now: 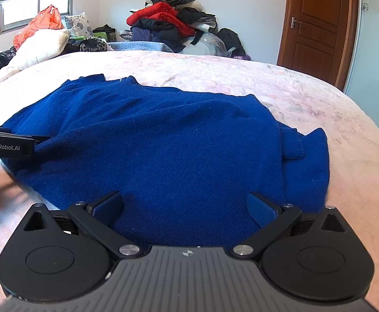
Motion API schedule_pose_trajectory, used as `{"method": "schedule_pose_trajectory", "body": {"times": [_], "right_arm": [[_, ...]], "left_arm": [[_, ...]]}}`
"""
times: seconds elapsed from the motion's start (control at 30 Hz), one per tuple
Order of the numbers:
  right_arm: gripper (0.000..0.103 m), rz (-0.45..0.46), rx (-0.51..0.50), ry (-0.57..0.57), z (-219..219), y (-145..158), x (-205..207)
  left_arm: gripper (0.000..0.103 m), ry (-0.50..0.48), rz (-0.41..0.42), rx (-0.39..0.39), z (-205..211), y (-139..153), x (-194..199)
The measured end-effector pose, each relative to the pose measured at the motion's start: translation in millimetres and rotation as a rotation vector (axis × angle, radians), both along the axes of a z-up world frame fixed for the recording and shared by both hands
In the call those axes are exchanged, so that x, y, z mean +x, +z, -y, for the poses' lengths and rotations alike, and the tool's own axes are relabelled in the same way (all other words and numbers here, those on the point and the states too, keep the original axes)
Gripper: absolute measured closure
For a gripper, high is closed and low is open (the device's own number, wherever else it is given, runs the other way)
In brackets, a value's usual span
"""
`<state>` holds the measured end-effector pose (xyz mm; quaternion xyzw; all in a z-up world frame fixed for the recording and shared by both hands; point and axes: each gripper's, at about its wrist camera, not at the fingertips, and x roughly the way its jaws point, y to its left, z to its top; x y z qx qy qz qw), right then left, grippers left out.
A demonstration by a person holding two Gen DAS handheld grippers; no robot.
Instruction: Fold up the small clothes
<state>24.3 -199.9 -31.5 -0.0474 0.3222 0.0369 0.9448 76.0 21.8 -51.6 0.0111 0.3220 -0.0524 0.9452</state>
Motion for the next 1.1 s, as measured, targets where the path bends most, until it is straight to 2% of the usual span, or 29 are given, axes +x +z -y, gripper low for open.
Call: {"method": "schedule_pose_trajectory", "body": {"times": [0.23, 0.43, 0.63, 0.77, 0.87, 0.93, 1.1], "right_arm": [[0.000, 0.006, -0.006, -0.013, -3.4, 2.7, -6.2], [0.005, 0.059, -0.008, -0.026, -7.1, 18.6, -21.3], [0.004, 0.153, -0.112, 0.007, -28.8, 37.7, -29.1], [0.003, 0.191, -0.157, 0.056, -44.6, 43.9, -32.9], [0.003, 0.152, -0.175, 0.110, -57.1, 48.8, -28.4], [0.005, 0.128, -0.205, 0.148, -69.3, 51.2, -22.5], [0.006, 0.177, -0.330, 0.284, -117.0, 55.7, -16.4]], "left_arm": [[0.000, 0.000, 0.001, 0.002, 0.8, -0.1, -0.1], [0.000, 0.000, -0.001, 0.001, 0.6, -0.3, 0.1], [0.000, -0.003, 0.003, -0.003, -0.4, 1.0, -1.4], [0.000, -0.026, 0.024, -0.034, -13.2, 10.7, -8.2], [0.000, -0.011, 0.037, -0.034, -31.9, 26.7, -5.6], [0.000, -0.020, 0.024, -0.042, -47.1, 37.6, 6.4], [0.000, -0.038, -0.039, -0.103, -84.1, 55.4, 51.8]]}}
